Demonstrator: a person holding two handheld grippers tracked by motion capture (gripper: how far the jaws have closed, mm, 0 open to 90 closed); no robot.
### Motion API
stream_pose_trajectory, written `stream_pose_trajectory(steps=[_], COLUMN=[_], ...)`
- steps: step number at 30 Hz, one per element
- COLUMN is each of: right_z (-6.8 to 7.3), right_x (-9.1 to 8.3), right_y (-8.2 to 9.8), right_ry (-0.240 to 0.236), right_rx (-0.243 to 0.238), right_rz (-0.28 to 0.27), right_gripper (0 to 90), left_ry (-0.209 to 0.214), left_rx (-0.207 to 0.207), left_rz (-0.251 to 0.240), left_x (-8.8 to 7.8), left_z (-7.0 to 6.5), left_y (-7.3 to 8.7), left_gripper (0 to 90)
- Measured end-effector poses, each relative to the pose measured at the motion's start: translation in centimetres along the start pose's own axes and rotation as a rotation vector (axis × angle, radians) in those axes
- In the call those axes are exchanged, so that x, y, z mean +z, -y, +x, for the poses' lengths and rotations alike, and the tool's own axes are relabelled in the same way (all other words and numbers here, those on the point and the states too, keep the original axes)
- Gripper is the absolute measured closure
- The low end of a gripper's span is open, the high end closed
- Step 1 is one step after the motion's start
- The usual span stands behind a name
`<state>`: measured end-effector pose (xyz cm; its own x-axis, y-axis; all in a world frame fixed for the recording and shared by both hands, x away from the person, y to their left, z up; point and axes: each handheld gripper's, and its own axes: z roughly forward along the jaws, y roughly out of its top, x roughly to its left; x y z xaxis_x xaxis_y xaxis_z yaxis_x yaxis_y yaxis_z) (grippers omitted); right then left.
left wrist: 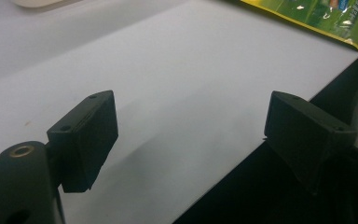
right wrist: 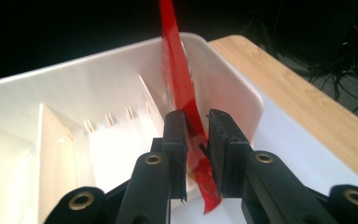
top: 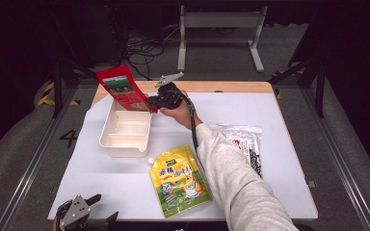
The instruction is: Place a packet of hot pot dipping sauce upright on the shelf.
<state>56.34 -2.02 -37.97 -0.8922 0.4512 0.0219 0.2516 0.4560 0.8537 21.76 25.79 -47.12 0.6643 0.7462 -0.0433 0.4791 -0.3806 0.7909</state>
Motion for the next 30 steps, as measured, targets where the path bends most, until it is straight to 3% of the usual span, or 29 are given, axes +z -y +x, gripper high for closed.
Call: stream_pose_trajectory(steps=[4,8,11,17,26,29,30], right_z=[0.0,0.2,-0.1,0.4,1.1,0.9,0.9], right_x=[0.2,0.7,1.0,1.2,1.8,1.7,1.6], right_y=[0.7,1.2,1.6,1.1,0.8,1.0,1.0], right_ry=[0.005,0.044,0.048,0.086,0.077,0.070,0.070], right_rx=[0.012,-0.004,0.026,-0.028,-0.038,-0.016,-0.013], right_rz=[-0.004,0.019,0.014,0.037,0.016,0.014,0.013], right_gripper=[75.3,73.4,73.4,75.8,76.0,76.2,76.3], left_ry=[0.002,0.007,0.012,0.028,0.044,0.014,-0.004], left_rx=[0.001,0.006,0.006,0.006,0.013,0.018,0.002], left_rz=[0.002,0.015,0.022,0.022,0.020,0.002,-0.022], left_x=[0.1,0.2,0.4,0.6,1.1,0.9,0.8], left_z=[0.0,-0.1,-0.1,-0.1,0.0,0.2,0.4], left_y=[0.0,0.0,0.0,-0.2,-0.5,-0.8,-1.0], left_gripper=[18.0,18.0,18.0,18.0,17.9,17.9,17.8])
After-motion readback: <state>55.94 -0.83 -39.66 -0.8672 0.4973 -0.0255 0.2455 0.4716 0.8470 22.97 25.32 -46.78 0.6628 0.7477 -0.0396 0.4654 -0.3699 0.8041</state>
